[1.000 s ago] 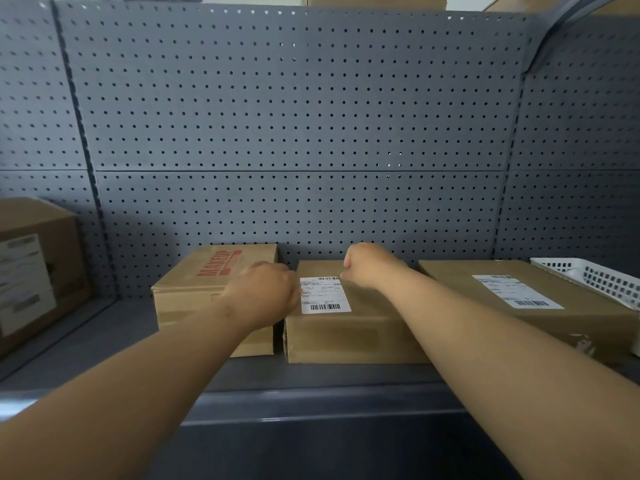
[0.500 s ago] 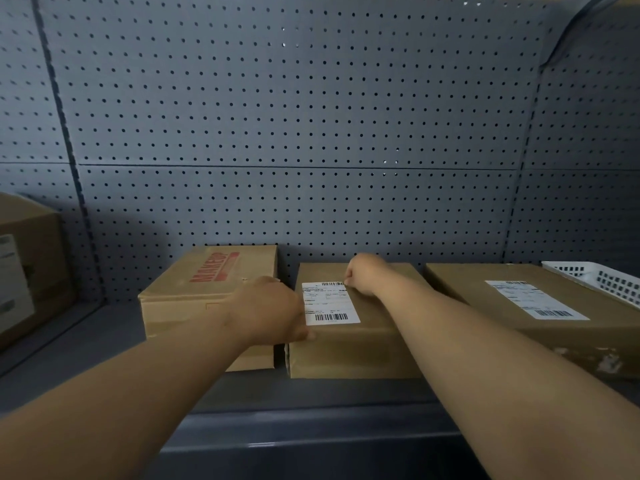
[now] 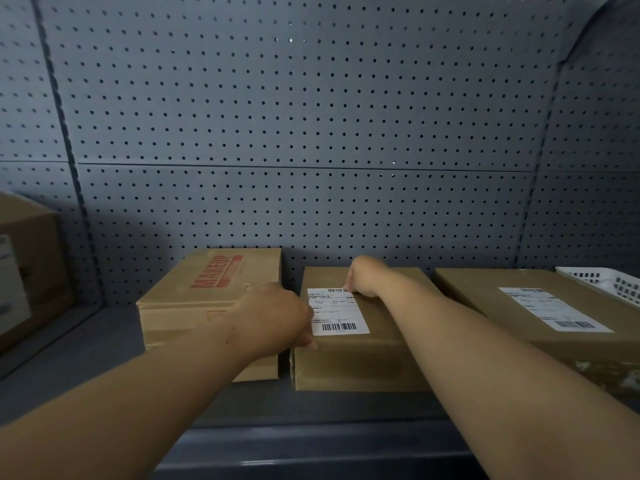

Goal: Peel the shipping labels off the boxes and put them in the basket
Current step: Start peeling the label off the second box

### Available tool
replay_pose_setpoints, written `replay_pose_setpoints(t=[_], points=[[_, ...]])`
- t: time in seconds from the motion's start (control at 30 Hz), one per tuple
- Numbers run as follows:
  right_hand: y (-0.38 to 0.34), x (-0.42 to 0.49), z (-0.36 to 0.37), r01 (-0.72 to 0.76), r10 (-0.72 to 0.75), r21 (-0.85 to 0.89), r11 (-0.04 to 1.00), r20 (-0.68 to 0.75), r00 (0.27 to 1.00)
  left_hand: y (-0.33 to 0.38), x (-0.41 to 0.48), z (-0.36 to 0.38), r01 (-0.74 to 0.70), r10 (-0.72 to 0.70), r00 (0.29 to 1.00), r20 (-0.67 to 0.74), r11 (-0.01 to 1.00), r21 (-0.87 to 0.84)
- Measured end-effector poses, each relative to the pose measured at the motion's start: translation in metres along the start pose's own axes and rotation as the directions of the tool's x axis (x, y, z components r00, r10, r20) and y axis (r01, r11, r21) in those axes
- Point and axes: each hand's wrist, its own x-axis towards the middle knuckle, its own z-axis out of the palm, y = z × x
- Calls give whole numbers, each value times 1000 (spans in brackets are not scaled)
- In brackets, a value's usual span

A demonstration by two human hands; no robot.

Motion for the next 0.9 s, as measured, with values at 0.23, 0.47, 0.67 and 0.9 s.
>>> replay_pose_setpoints(t=[0.23, 0.47, 0.67, 0.9], points=[[8, -7, -5, 1, 0, 138, 990, -10, 1000, -4, -2, 5, -18, 18, 999, -39, 1000, 0], [-1, -10, 4, 46, -50, -46, 998, -100, 994, -4, -4, 9, -24, 22, 998, -58, 999, -31], [-11, -22, 7, 44, -83, -212, 976, -181, 980, -4, -4, 14, -51, 53, 993, -103, 998, 19], [7, -20, -4, 105, -102, 57, 993, -48, 994, -2, -6, 14, -58, 59, 993, -104, 998, 8]])
